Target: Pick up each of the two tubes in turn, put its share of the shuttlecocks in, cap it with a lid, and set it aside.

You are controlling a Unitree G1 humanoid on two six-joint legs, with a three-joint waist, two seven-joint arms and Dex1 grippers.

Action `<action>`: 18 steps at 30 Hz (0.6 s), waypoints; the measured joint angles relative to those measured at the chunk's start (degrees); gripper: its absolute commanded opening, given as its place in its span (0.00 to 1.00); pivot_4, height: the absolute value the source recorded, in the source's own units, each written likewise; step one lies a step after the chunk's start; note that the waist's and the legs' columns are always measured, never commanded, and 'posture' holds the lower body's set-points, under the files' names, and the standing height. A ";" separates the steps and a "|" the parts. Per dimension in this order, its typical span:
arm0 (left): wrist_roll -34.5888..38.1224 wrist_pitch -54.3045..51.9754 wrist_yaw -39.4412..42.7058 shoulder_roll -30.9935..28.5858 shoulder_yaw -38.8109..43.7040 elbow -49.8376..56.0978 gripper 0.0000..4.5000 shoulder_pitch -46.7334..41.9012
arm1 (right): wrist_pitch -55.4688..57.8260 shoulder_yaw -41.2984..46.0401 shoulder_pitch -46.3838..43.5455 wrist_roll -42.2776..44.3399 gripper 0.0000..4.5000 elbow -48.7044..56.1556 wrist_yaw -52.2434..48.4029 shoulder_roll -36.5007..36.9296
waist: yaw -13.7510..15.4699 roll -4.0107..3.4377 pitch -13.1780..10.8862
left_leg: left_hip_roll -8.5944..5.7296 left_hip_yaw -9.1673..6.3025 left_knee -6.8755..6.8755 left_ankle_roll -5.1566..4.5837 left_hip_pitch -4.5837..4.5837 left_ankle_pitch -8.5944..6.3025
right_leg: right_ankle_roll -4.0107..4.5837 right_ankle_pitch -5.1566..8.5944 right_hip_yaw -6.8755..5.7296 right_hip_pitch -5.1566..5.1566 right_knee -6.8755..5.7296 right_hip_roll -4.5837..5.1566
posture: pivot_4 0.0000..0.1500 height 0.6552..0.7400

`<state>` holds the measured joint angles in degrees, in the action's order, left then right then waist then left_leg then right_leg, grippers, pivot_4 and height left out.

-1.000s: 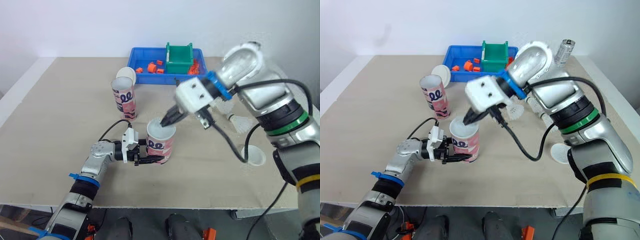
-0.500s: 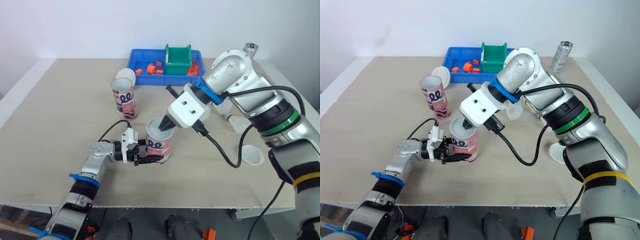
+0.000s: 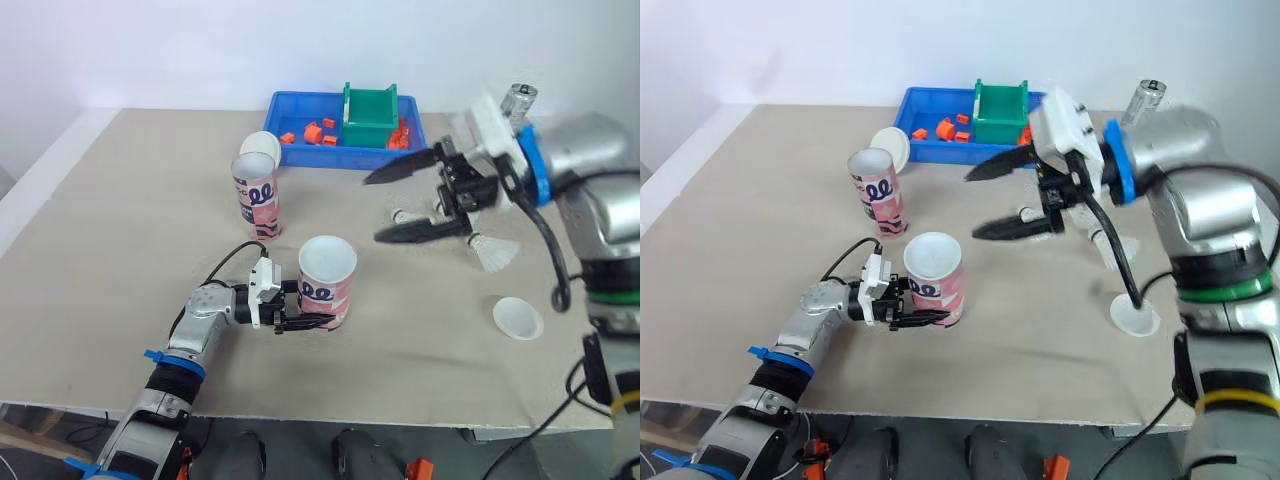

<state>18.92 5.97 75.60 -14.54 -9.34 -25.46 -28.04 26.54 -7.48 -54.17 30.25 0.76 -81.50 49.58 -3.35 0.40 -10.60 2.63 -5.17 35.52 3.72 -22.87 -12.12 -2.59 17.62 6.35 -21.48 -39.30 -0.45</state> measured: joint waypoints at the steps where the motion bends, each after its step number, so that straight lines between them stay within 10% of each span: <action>1: 0.05 -0.05 0.10 0.06 -0.08 0.01 0.99 0.05 | 1.82 2.10 2.62 0.89 1.00 1.86 1.96 0.20 | 0.05 -0.02 -0.01 | 0.00 0.00 -0.02 0.00 -0.05 0.00 | -0.01 0.00 0.00 -0.04 0.00 -0.01 | 1.00 0.98; 18: 0.36 3.54 2.73 -3.23 1.33 0.36 0.99 1.13 | 11.75 8.40 27.74 5.33 1.00 17.36 11.57 2.89 | 0.22 0.01 -0.05 | 0.01 0.00 -0.01 -0.04 -0.23 -0.02 | -0.33 0.16 -0.02 -0.14 0.16 -0.01 | 1.00 0.98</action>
<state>19.29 9.51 78.33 -17.76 -8.01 -25.10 -26.92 38.29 0.93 -26.43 35.58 18.12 -69.93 52.46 -3.14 0.41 -10.65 2.64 -5.17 35.51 3.69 -23.10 -12.14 -2.93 17.78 6.33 -21.62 -39.14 -0.46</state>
